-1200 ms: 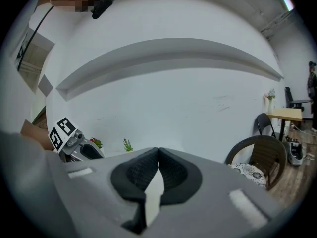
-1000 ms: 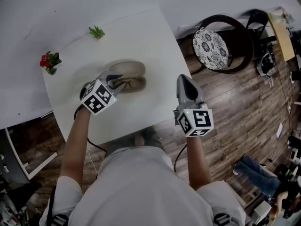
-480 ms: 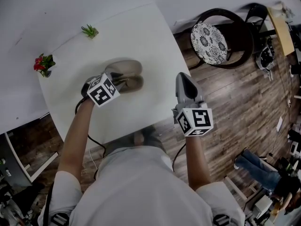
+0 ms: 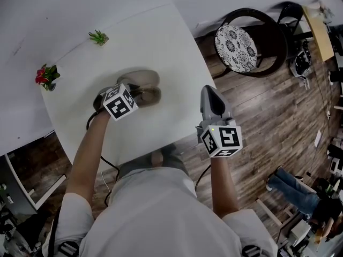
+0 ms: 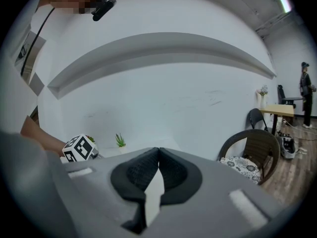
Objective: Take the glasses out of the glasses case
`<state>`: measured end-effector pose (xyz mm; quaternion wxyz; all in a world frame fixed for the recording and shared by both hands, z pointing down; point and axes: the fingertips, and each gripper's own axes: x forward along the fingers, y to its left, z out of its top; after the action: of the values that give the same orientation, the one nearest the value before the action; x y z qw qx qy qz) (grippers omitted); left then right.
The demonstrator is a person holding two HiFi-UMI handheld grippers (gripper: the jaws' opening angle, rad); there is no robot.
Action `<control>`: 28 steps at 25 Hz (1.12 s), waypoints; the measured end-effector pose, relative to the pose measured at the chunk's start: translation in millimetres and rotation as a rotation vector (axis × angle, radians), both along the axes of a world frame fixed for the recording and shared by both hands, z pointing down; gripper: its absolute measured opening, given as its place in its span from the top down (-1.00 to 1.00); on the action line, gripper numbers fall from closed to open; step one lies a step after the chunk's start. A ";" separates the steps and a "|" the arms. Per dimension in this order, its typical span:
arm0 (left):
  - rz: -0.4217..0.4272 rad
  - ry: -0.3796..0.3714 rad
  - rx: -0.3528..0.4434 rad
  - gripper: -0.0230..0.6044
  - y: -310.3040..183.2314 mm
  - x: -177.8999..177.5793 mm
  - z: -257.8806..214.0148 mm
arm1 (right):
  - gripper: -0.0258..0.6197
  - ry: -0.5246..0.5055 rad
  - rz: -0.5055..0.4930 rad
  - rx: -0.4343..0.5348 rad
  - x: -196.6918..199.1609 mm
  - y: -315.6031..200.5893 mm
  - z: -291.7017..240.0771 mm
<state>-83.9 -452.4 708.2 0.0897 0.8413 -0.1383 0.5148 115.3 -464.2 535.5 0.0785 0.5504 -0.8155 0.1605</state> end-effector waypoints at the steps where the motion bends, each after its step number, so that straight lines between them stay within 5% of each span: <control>1: 0.003 -0.003 0.000 0.65 -0.7 0.0 0.3 | 0.91 0.000 0.003 -0.001 1.4 0.4 0.5; 16: 0.049 -0.045 0.028 0.84 2.5 -0.8 -3.0 | 0.91 -0.002 0.016 0.000 7.9 6.0 -1.6; 28: -0.086 0.032 0.107 0.85 -5.1 -6.9 -39.2 | 0.91 -0.019 -0.002 0.028 5.8 15.1 -16.1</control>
<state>-90.8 -457.5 669.1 0.0687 0.8464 -0.2002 0.4887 121.1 -449.1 519.3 0.0632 0.5490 -0.8190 0.1544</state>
